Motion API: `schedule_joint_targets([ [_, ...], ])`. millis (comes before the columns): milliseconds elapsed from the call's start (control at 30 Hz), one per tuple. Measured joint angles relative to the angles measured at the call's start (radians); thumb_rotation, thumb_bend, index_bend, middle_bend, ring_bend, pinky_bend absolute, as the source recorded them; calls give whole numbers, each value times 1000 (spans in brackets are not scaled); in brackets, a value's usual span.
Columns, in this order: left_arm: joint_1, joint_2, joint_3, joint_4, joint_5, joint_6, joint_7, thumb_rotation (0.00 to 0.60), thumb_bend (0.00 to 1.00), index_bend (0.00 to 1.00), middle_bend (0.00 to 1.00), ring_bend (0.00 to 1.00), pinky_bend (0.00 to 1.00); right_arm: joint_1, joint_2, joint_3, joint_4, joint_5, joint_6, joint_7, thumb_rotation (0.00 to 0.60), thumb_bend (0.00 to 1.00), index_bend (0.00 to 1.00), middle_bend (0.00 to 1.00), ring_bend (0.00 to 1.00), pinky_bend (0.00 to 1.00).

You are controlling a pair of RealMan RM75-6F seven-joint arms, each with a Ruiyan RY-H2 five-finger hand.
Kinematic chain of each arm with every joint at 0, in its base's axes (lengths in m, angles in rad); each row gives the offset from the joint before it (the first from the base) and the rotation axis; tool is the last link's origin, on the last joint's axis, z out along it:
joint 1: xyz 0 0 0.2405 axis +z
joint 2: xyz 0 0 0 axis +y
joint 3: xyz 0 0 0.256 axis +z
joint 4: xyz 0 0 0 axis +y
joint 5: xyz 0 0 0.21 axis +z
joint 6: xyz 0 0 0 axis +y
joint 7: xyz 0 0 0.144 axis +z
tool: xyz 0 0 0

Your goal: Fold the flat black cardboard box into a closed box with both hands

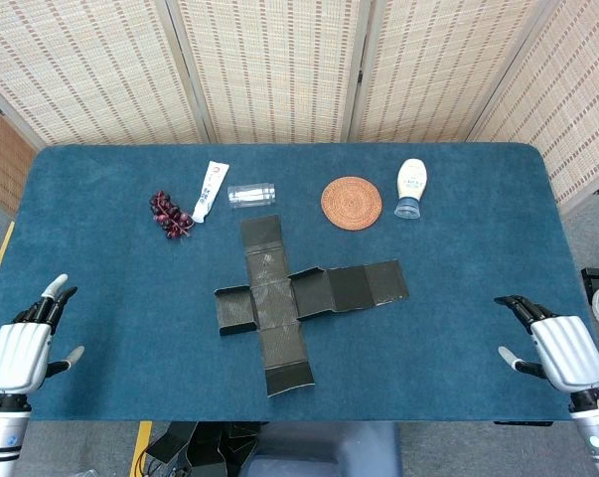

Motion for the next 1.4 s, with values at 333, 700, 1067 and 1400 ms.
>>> schedule_joint_targets([
  [333,-3,1,-5,12,-3,-15,10,600,97,144,97,268,416,6,-23,17,15,-22,13,-87,600,156,231,284,464,692],
  [700,-8,1,-6,37,7,-29,-18,600,97,144,97,268,411,11,-68,36,-23,29,-19,-223,600,146,210,275,676,775],
  [1067,-5,-3,3,50,36,-23,-44,600,96,144,97,268,406,135,-63,93,-188,196,-244,-397,600,66,100,224,783,919],
  [1400,7,8,14,54,53,-12,-67,600,97,144,97,267,404,369,-154,180,-293,669,-384,-765,600,21,100,135,774,920],
])
